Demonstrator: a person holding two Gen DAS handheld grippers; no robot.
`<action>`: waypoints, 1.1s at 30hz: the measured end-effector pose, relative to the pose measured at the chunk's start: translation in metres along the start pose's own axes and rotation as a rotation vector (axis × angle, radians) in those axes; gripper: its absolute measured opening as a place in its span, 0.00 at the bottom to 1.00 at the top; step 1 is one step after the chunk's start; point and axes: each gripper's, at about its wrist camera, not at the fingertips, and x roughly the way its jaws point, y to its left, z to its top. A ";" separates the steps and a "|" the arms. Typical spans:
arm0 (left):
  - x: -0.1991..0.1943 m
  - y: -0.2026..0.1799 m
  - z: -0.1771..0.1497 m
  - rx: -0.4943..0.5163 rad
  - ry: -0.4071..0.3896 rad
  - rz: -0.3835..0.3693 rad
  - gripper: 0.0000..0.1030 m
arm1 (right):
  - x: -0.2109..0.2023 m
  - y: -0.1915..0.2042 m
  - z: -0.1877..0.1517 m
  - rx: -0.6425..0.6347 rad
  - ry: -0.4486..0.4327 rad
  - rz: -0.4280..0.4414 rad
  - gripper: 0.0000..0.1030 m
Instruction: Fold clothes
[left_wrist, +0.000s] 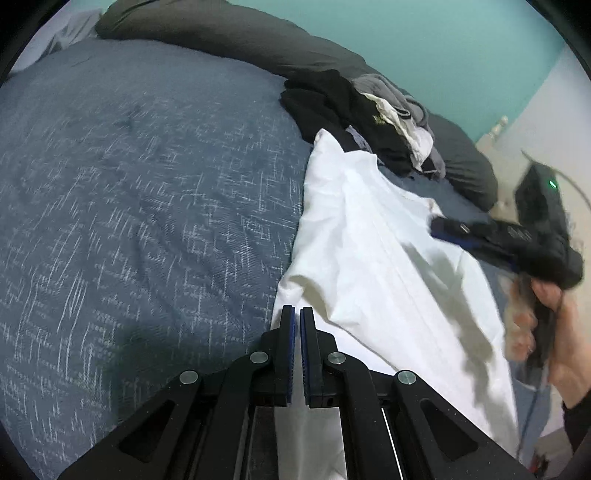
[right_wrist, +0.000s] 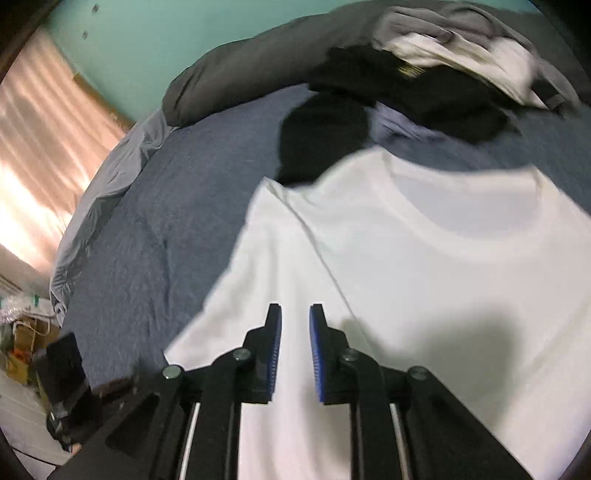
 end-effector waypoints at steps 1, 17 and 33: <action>0.001 0.001 0.001 0.004 -0.005 0.009 0.03 | -0.006 -0.006 -0.007 0.009 -0.002 0.001 0.14; 0.002 0.019 0.006 -0.050 -0.035 -0.015 0.01 | -0.059 -0.031 -0.034 0.045 -0.044 0.036 0.16; 0.000 0.014 0.013 -0.021 -0.038 0.002 0.00 | -0.097 -0.086 -0.082 0.183 -0.044 -0.014 0.20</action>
